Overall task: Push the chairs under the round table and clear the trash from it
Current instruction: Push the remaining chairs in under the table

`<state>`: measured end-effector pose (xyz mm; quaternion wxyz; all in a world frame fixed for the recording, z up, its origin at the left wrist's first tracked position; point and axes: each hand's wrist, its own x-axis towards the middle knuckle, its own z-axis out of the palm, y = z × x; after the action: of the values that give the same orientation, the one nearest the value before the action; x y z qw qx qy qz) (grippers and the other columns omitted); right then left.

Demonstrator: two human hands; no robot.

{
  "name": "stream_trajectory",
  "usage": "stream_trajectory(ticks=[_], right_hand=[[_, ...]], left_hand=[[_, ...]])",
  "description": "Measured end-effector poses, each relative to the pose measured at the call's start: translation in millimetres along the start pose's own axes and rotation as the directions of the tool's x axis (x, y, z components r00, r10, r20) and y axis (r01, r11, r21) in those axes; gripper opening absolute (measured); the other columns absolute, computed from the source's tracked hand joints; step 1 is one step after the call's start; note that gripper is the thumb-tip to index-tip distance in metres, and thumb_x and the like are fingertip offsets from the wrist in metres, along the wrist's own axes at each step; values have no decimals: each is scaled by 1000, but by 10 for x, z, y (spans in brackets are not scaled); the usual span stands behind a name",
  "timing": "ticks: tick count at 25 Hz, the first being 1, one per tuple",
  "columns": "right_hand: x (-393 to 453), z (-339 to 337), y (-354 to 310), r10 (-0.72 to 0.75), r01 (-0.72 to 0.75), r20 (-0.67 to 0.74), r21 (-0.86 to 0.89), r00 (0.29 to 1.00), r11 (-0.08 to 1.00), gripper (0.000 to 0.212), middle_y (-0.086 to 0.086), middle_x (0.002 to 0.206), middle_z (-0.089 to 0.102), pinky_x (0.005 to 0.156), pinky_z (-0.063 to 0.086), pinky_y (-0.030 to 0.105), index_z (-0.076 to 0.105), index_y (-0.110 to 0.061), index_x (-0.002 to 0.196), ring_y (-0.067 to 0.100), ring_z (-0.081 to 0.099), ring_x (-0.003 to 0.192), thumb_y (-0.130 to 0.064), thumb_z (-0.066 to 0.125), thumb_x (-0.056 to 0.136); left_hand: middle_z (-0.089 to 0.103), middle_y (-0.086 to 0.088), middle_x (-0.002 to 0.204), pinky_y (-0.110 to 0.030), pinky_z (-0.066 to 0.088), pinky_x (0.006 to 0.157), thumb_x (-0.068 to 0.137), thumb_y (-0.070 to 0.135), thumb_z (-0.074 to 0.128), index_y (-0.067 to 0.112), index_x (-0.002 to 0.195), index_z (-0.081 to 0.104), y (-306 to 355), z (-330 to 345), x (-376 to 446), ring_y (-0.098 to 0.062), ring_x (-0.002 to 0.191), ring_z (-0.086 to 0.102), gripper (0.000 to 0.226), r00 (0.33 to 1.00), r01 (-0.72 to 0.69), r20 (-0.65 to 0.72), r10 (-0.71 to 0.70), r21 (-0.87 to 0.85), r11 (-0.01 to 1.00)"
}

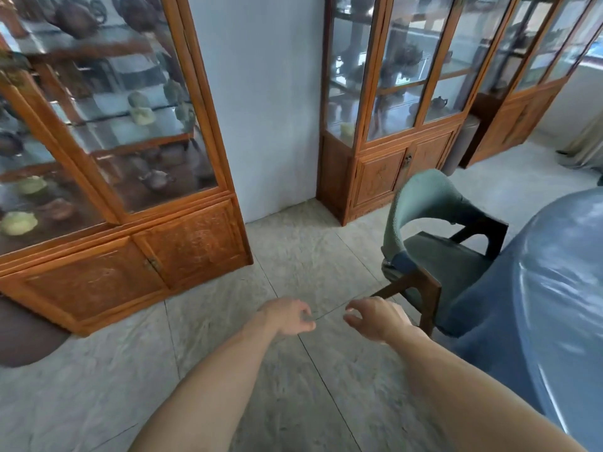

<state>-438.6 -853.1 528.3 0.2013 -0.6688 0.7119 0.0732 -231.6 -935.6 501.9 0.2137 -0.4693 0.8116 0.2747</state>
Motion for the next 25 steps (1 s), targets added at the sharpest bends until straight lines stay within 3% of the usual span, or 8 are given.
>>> stream_trajectory(ticks=[12, 18, 25], right_hand=[[1991, -692, 715, 67, -69, 18, 97, 998, 993, 43, -2, 132, 61, 93, 52, 35, 55, -31, 134, 20, 61, 114, -53, 43, 100], [3023, -1302, 1269, 135, -130, -30, 122, 990, 984, 42, -2, 131, 61, 93, 49, 38, 57, -34, 130, 23, 59, 116, -56, 39, 98], [3811, -1805, 1938, 264, -252, -58, 153, 963, 955, 43, -2, 133, 61, 90, 48, 36, 56, -33, 131, 23, 59, 117, -55, 38, 99]], left_hand=[[57, -5, 136, -37, 48, 95, 93, 54, 50, 29, 132, 56, -192, -1433, 1938, -25, 117, 56, 46, 997, -83, 1, 83, 59, 995], [52, -2, 140, -37, 45, 97, 91, 53, 52, 30, 135, 53, 31, -2476, 2841, -23, 122, 53, 50, 998, -59, -15, 60, 64, 996], [52, 1, 143, -35, 44, 99, 87, 54, 55, 34, 136, 52, 379, -3309, 3927, -21, 125, 53, 53, 989, -138, -30, 142, 110, 984]])
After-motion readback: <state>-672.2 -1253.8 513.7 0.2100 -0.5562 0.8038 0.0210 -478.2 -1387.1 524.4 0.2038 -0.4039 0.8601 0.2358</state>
